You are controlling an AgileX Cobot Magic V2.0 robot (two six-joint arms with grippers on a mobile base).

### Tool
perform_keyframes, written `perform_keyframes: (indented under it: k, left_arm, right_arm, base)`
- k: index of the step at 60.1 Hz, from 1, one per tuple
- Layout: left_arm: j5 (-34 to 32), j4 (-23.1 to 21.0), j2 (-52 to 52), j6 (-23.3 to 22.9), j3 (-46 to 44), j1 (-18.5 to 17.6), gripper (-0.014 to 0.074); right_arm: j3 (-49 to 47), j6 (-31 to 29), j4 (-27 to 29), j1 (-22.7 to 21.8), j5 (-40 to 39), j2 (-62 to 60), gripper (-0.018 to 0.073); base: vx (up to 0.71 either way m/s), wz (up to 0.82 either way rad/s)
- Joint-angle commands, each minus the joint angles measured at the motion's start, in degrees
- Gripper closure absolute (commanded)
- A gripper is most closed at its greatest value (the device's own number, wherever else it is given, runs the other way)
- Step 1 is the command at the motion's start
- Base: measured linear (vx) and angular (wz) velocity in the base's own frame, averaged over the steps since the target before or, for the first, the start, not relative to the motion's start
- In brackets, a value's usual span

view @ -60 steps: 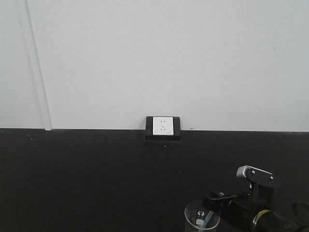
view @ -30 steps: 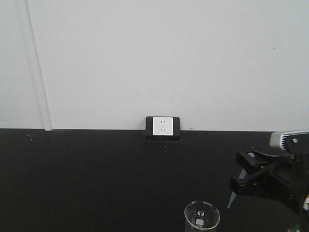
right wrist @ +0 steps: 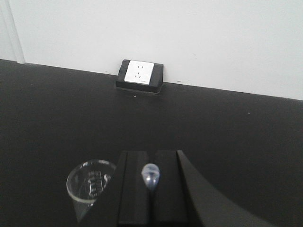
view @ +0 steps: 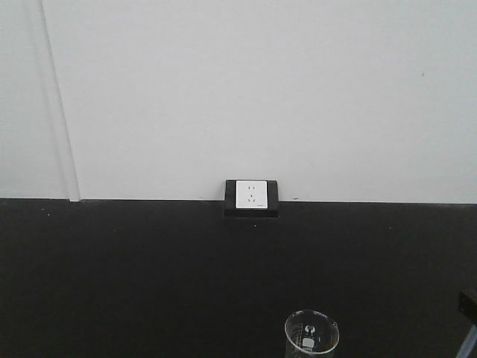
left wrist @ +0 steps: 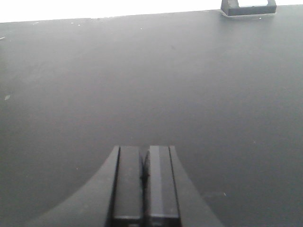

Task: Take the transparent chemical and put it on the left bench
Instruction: 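Lift the clear dropper up out of the beaker with the right gripper, then drive the base back and turn away from the bench, holding the dropper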

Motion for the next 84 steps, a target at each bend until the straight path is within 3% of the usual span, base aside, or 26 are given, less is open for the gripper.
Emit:
perform_keyframes:
  k: [1, 17, 84]
  left_arm:
    - [-4.5, 0.0, -1.1, -0.4, 0.9, -0.1, 0.06]
    - [-4.5, 0.0, -1.1, -0.4, 0.9, -0.1, 0.06]
    - [-4.5, 0.0, -1.1, -0.4, 0.9, -0.1, 0.06]
  right_arm:
    - [2.2, -0.4, -0.9, -0.1, -5.1, -4.3, 0.0561]
    - [6.0, -0.4, -5.3, -0.1, -4.4, -11.3, 0.0561]
    - [6.0, -0.4, -5.2, -0.1, -4.2, -11.7, 0.0561]
  base:
    - [0.0, 0.0]
    - [0.0, 0.0]
    - [-0.01, 0.0]
